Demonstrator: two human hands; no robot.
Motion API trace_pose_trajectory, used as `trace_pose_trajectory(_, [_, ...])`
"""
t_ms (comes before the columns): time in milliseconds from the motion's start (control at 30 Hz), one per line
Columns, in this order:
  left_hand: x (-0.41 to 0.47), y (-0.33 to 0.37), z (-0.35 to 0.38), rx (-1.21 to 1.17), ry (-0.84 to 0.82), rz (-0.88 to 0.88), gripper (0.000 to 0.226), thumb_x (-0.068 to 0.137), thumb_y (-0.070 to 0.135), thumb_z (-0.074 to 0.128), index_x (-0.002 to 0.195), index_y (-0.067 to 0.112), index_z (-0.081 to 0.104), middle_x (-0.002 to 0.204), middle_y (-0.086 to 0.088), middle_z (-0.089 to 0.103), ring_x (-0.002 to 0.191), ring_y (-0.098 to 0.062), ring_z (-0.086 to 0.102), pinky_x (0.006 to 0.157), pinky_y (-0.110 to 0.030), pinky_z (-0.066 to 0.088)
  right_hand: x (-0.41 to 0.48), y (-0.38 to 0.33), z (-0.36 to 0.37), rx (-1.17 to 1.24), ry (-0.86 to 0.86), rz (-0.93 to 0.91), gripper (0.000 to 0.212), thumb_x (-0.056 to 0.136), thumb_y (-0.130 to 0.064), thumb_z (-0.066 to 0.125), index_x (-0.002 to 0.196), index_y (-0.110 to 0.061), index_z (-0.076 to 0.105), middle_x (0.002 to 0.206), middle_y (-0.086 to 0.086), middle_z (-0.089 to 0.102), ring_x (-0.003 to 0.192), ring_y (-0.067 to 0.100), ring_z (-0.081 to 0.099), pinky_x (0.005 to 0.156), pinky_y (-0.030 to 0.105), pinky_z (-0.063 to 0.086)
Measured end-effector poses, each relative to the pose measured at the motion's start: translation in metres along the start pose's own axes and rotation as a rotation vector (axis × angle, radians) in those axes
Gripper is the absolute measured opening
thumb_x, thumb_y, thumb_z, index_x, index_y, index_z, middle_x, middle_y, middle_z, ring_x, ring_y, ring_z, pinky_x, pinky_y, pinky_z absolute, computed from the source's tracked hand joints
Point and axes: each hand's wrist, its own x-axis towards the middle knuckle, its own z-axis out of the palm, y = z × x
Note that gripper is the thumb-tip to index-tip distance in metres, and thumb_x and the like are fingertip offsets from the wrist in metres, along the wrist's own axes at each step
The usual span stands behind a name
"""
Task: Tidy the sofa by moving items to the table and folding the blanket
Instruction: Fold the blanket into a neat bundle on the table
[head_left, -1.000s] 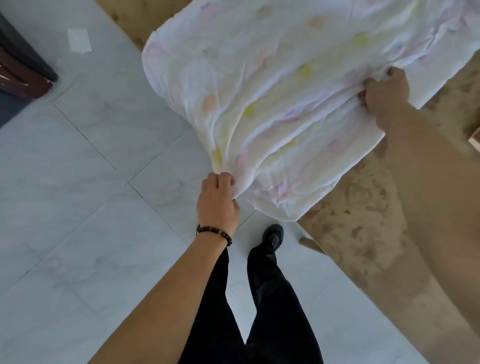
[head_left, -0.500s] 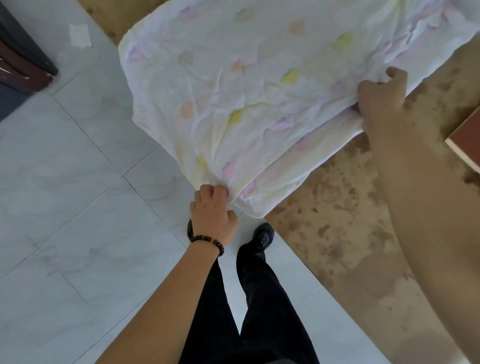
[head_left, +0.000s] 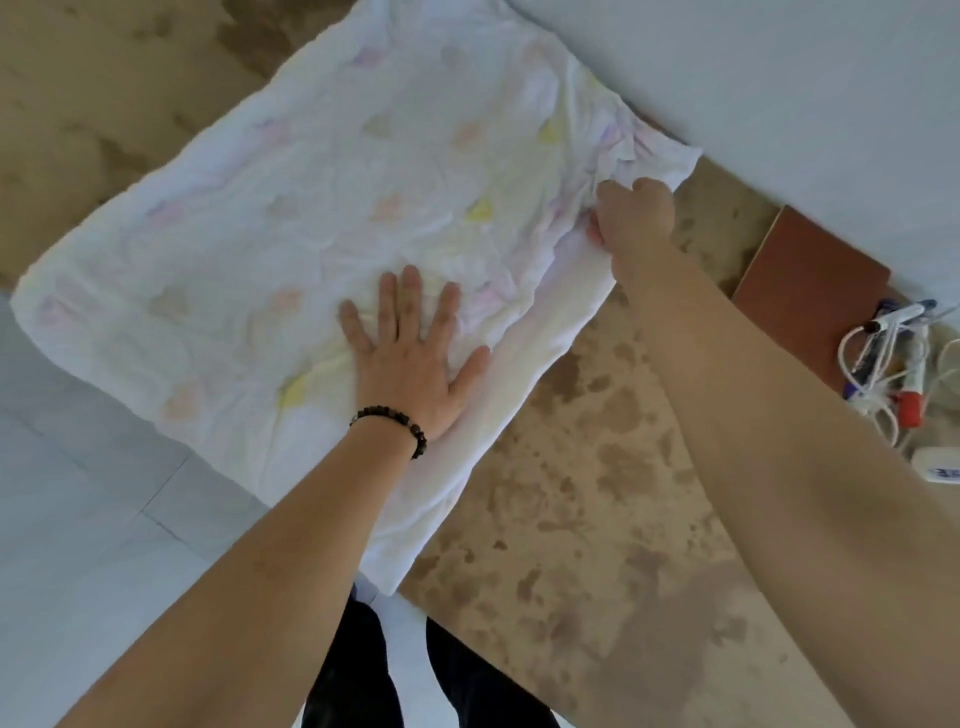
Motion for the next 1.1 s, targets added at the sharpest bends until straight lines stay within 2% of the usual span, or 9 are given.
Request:
trace_pose_trajectory(133, [0.001,0.002,0.006,0.035,0.036,-0.015,0.08,0.089,0.076,0.008,0.156,0.033,0.003,0.164,-0.011,-0.004,0.15,-0.033,-0.005,0.114,-0.066,-0.002,0.037,-0.014,-0.007,0.025,0.048,0.036,0.044,0.089,-0.054,0.054,0.093,-0.011,0.062,0.085,0.003,0.067,0.078,0.023,0.068,0.07,0.03,0.058])
trace_pose_trajectory(233, [0.004,0.003,0.007,0.03,0.042,-0.017,0.08,0.089,0.076,0.016,0.156,0.033,0.005,0.164,-0.01,-0.003,0.151,-0.033,-0.004,0.114,-0.066,0.0,0.065,-0.022,-0.013,0.046,0.094,0.013,0.022,0.085,-0.036,0.061,0.085,-0.015,0.06,0.094,0.005,0.069,0.084,0.023,0.067,0.076,0.031,0.059])
trace_pose_trajectory(300, [0.004,0.003,0.006,0.04,0.034,-0.018,0.08,0.089,0.076,0.017,0.156,0.033,0.007,0.165,-0.01,-0.002,0.151,-0.032,-0.003,0.114,-0.066,0.001,0.074,-0.028,-0.022,0.065,0.224,-0.019,0.017,0.09,-0.027,0.054,0.085,-0.013,0.062,0.093,0.003,0.067,0.083,0.021,0.064,0.065,0.023,0.051])
trace_pose_trajectory(367, [0.004,0.004,0.005,0.045,0.022,-0.024,0.08,0.089,0.076,0.017,0.156,0.033,0.008,0.165,-0.009,-0.002,0.151,-0.032,-0.004,0.114,-0.065,0.001,0.081,-0.025,-0.036,0.023,0.342,-0.063,0.02,0.098,-0.023,0.045,0.1,-0.013,0.062,0.092,-0.002,0.059,0.082,0.015,0.055,0.062,0.021,0.04])
trace_pose_trajectory(600, [0.006,0.006,0.002,0.048,0.001,-0.036,0.08,0.088,0.076,0.017,0.156,0.033,0.01,0.165,-0.009,-0.003,0.151,-0.031,-0.005,0.115,-0.065,0.003,0.089,0.006,-0.044,-0.057,0.41,-0.089,0.035,0.099,-0.023,0.046,0.131,-0.011,0.052,0.128,0.007,0.057,0.115,0.019,0.057,0.083,0.016,0.036])
trace_pose_trajectory(700, [0.007,0.007,0.001,0.049,-0.015,-0.038,0.081,0.088,0.076,0.018,0.156,0.033,0.01,0.165,-0.008,-0.004,0.151,-0.03,-0.006,0.115,-0.065,0.003,0.053,0.009,-0.03,-0.115,0.596,-0.366,0.049,0.095,-0.026,0.049,0.141,-0.012,0.045,0.136,0.012,0.043,0.117,0.023,0.054,0.093,0.024,0.042])
trace_pose_trajectory(767, [0.008,0.007,0.0,0.05,-0.025,-0.046,0.082,0.087,0.077,0.017,0.156,0.033,0.01,0.165,-0.008,-0.003,0.151,-0.03,-0.006,0.115,-0.065,0.003,0.02,0.014,-0.008,-0.318,0.497,-0.534,0.054,0.097,-0.031,0.045,0.148,-0.018,0.039,0.148,0.016,0.037,0.133,0.03,0.042,0.107,0.038,0.035])
trace_pose_trajectory(867, [0.007,0.008,0.0,0.052,-0.027,-0.054,0.082,0.086,0.077,0.018,0.156,0.034,0.011,0.165,-0.008,-0.003,0.151,-0.03,-0.005,0.115,-0.065,0.004,-0.003,0.033,0.024,-0.676,0.13,-0.469,0.058,0.103,-0.046,0.028,0.157,-0.027,0.018,0.165,0.016,0.004,0.151,0.038,0.003,0.121,0.053,0.005])
trace_pose_trajectory(1100, [0.005,0.008,0.001,0.053,-0.033,-0.048,0.082,0.086,0.075,0.021,0.156,0.033,0.011,0.165,-0.007,-0.005,0.151,-0.03,-0.006,0.115,-0.064,0.002,0.002,0.056,0.033,-0.797,0.123,-0.437,0.063,0.101,-0.056,0.017,0.158,-0.03,0.008,0.165,0.016,-0.004,0.151,0.04,-0.004,0.121,0.058,-0.002])
